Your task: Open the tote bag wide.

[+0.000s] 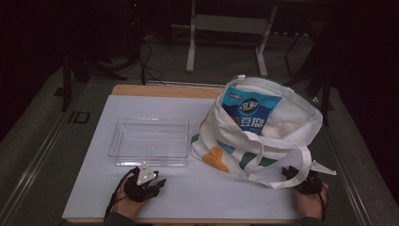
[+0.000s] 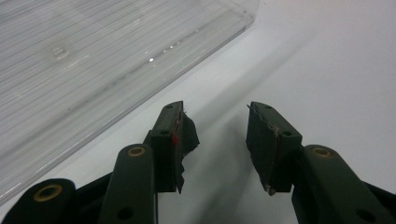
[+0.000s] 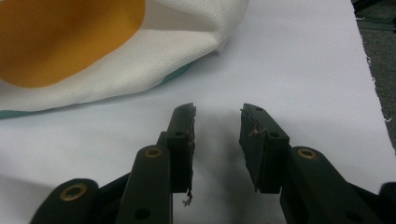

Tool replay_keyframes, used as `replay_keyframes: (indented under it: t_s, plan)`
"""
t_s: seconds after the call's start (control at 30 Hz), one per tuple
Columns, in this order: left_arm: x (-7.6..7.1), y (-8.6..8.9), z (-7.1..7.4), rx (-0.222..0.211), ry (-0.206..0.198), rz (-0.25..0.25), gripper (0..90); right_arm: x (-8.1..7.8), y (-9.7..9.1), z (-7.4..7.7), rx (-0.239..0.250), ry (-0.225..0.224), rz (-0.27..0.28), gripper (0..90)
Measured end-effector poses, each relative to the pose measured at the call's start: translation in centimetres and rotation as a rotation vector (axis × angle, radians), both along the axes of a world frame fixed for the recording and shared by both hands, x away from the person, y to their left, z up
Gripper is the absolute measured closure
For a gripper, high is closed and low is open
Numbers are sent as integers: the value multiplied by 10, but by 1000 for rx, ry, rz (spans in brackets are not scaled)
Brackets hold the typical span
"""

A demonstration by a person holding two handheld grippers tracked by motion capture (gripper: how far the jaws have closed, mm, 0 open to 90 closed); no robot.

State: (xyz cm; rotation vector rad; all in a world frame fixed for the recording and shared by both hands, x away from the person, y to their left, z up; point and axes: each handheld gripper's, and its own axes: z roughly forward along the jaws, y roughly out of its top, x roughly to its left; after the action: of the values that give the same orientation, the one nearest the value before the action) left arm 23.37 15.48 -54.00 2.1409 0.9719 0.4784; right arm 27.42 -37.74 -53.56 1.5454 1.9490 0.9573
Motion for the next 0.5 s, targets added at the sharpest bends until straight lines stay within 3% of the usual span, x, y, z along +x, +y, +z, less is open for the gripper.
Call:
replay_keyframes:
  t_s: [0.27,0.5]
  plan:
    - [-1,1,3,-18,-2,-18,585,0,0,0,2,1,10,686]
    - [-11,-5,18,-29,-48,-57,605,-1,-4,3,28,-18,9,725]
